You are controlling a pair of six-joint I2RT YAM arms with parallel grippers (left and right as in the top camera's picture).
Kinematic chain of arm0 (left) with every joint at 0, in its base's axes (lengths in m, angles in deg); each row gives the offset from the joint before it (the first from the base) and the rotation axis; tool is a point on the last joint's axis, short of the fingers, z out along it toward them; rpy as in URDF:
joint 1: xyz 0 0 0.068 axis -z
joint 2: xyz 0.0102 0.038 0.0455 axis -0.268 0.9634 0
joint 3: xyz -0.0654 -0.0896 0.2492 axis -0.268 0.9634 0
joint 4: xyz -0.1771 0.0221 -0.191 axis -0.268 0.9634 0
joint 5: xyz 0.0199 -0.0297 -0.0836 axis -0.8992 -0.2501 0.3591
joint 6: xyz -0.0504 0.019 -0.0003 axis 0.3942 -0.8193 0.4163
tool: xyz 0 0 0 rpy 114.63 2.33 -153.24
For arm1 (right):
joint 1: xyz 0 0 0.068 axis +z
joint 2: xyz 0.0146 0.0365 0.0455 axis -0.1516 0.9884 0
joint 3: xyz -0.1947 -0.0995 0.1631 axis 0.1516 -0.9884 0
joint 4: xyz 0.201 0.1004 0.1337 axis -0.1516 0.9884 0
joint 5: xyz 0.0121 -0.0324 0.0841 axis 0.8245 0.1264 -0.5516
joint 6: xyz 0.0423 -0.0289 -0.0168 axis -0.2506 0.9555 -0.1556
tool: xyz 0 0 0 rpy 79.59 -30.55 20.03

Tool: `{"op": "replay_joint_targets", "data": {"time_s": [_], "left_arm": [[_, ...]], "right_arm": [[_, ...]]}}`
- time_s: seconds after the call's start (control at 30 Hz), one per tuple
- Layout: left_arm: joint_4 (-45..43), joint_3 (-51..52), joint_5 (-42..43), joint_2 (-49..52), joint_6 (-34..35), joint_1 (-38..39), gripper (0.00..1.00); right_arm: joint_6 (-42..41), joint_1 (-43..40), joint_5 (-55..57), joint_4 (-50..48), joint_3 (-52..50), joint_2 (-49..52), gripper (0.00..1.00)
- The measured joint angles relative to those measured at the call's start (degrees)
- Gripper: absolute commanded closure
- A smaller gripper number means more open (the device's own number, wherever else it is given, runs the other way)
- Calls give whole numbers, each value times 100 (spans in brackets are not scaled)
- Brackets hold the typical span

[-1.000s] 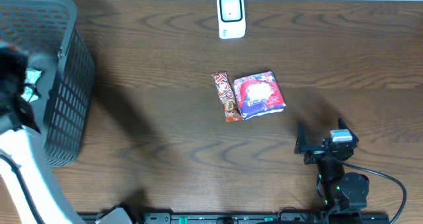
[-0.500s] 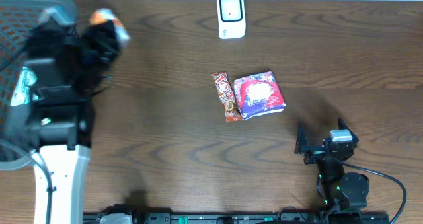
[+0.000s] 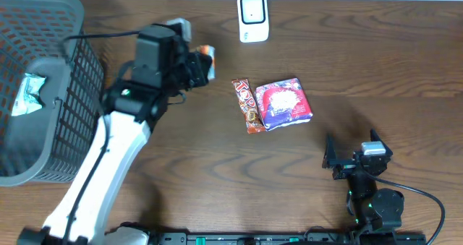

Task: Scan the item barcode
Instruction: 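Carry the orange packet to the scanner window, then drop the orange packet on the table left of the TOP bar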

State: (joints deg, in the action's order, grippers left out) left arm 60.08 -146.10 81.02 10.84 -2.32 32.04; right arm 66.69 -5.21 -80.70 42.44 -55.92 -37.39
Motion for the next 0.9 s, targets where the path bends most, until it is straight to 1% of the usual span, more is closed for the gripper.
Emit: {"op": "replay_joint_targets", "data": {"time_s": [0.3, 0.5, 0.53, 0.57, 0.6, 0.63, 0.73, 0.9], "left_arm": [[219, 0, 0, 1145, -129, 26, 92], [297, 0, -2, 1648, -129, 181, 92], [297, 0, 0, 1716, -129, 247, 88], [297, 0, -2, 1755, -129, 295, 70], [295, 0, 0, 1794, -166, 350, 49], [293, 0, 2, 1827, -181, 402, 41], [236, 0, 20, 1871, -133, 544, 41], [-208, 0, 17, 1873, -140, 590, 41]], "right_arm": [[0, 0, 0, 2, 2, 0, 1], [0, 0, 0, 2, 0, 0, 1], [0, 0, 0, 2, 0, 0, 1], [0, 0, 0, 0, 2, 0, 1], [0, 0, 0, 0, 0, 0, 1], [0, 0, 0, 2, 0, 0, 1], [0, 0, 0, 2, 0, 0, 1], [0, 0, 0, 2, 0, 0, 1]]}}
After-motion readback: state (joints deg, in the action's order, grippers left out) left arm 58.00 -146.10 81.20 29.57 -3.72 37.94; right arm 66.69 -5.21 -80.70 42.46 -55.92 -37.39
